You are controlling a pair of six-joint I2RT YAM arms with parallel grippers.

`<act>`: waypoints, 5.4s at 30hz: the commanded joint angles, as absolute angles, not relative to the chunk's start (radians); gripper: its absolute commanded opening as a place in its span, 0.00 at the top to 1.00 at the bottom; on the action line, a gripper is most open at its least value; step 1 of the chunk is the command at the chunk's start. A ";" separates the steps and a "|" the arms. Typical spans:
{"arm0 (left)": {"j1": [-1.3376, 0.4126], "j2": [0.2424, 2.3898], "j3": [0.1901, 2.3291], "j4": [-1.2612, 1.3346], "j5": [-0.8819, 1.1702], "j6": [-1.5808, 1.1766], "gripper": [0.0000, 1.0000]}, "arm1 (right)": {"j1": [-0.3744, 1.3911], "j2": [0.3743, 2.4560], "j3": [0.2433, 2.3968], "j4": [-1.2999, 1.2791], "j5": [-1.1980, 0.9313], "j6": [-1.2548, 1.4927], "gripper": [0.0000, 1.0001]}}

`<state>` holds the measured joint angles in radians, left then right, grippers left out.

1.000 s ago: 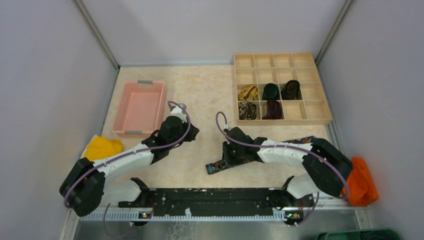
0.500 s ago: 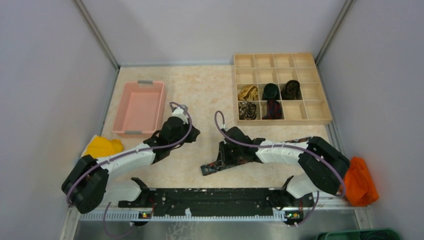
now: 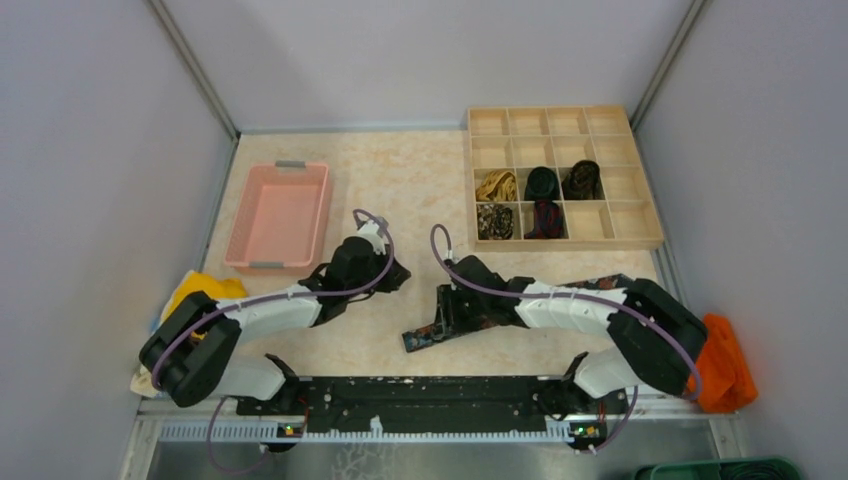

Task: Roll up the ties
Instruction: Roll the tie at the center of the board.

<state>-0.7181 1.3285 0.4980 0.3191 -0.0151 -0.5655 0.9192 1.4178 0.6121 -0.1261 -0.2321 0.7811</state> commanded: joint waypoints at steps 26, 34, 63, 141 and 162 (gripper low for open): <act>-0.879 1.553 0.368 0.526 0.120 -0.591 1.00 | 1.275 1.468 0.653 -0.214 0.220 0.821 1.00; -0.962 1.572 0.336 0.531 0.104 -0.622 1.00 | 1.279 1.486 0.649 -0.235 0.332 0.825 1.00; -0.820 0.566 0.481 -0.404 -0.788 -0.941 1.00 | 1.498 1.627 1.141 -0.774 0.675 0.831 0.59; -0.820 0.668 0.545 -0.160 -0.582 -0.704 1.00 | 0.925 1.415 0.273 0.824 -0.394 0.938 0.81; -0.819 0.861 0.543 0.005 -0.444 -0.654 1.00 | 0.885 1.275 0.299 0.361 -0.193 0.781 0.56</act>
<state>-0.8181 0.8330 0.5152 -0.0486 -0.4908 -0.6788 0.8928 1.3178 0.2321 0.5220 -0.2581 0.8577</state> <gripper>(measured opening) 0.005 0.419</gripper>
